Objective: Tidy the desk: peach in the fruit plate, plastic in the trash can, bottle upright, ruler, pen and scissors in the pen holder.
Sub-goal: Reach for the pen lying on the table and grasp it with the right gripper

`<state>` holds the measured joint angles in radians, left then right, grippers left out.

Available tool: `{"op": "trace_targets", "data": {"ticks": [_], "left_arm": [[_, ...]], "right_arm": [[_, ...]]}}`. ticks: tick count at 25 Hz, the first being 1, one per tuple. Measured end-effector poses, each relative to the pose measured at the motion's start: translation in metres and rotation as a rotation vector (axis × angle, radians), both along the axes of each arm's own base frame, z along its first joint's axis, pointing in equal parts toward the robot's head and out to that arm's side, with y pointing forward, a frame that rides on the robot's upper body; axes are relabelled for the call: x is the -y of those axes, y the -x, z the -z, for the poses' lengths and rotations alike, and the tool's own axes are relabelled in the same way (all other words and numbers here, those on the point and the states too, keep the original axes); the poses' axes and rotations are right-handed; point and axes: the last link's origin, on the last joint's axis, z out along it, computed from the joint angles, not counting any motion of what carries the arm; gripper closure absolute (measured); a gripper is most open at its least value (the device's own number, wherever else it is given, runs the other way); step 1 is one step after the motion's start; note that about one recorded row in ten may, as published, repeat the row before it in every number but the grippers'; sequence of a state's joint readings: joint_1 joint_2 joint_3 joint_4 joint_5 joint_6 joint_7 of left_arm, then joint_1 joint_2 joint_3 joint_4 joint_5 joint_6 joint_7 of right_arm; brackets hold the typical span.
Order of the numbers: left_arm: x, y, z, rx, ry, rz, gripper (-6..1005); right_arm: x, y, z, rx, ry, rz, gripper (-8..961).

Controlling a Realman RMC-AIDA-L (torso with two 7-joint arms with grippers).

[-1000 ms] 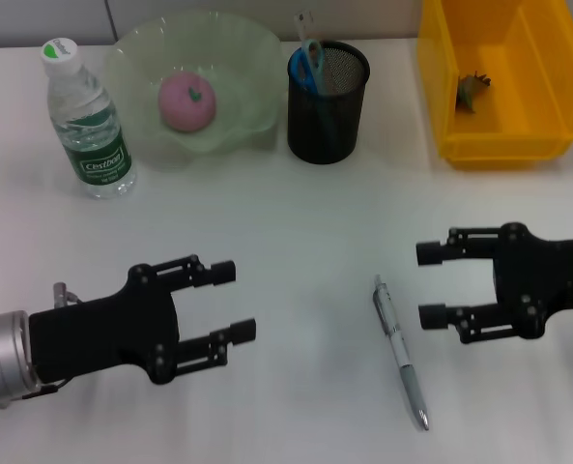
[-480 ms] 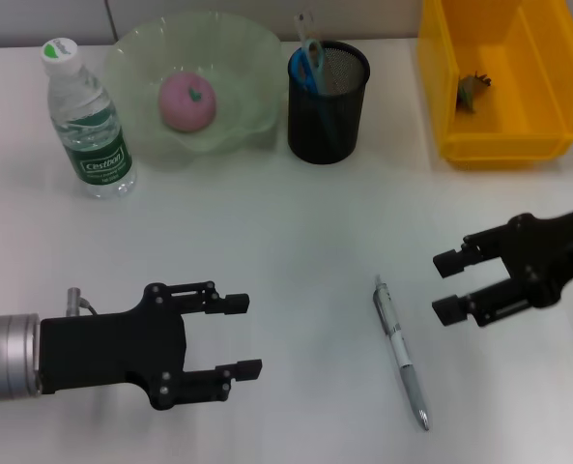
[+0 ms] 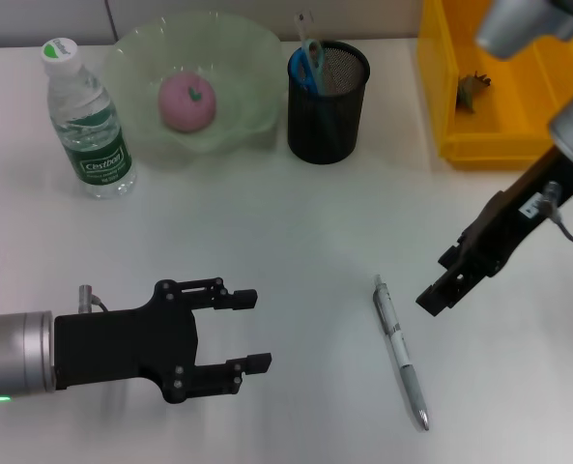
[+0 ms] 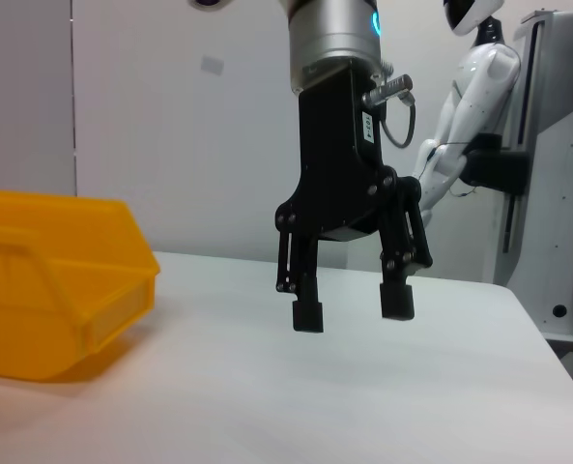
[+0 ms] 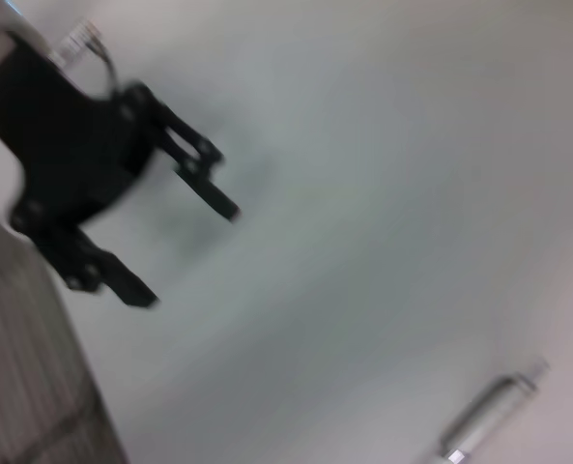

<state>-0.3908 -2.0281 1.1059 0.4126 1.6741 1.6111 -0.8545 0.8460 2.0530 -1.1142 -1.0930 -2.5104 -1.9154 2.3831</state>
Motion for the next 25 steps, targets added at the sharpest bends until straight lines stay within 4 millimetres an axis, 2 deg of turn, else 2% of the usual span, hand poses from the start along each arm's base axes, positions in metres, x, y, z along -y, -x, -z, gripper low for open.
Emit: {"op": "trace_targets", "data": {"ticks": [7, 9, 14, 20, 25], "left_arm": [[-0.001, -0.002, 0.001, 0.010, -0.012, -0.006, 323], [-0.002, -0.003, 0.002, 0.016, -0.016, -0.008, 323], [-0.003, -0.004, 0.003, 0.020, -0.028, -0.017, 323], [-0.004, -0.003, 0.003, 0.025, -0.037, -0.028, 323], [-0.004, -0.002, 0.003, 0.024, -0.040, -0.033, 323]], "right_arm": [[-0.012, 0.033, 0.015, 0.210, -0.018, -0.004, 190], [-0.011, 0.040, 0.025, 0.290, -0.008, -0.008, 190], [-0.007, 0.046, 0.042, 0.392, -0.007, -0.063, 188], [0.002, 0.053, 0.061, 0.428, 0.009, -0.127, 190], [0.015, 0.060, 0.076, 0.386, 0.056, -0.174, 188]]}}
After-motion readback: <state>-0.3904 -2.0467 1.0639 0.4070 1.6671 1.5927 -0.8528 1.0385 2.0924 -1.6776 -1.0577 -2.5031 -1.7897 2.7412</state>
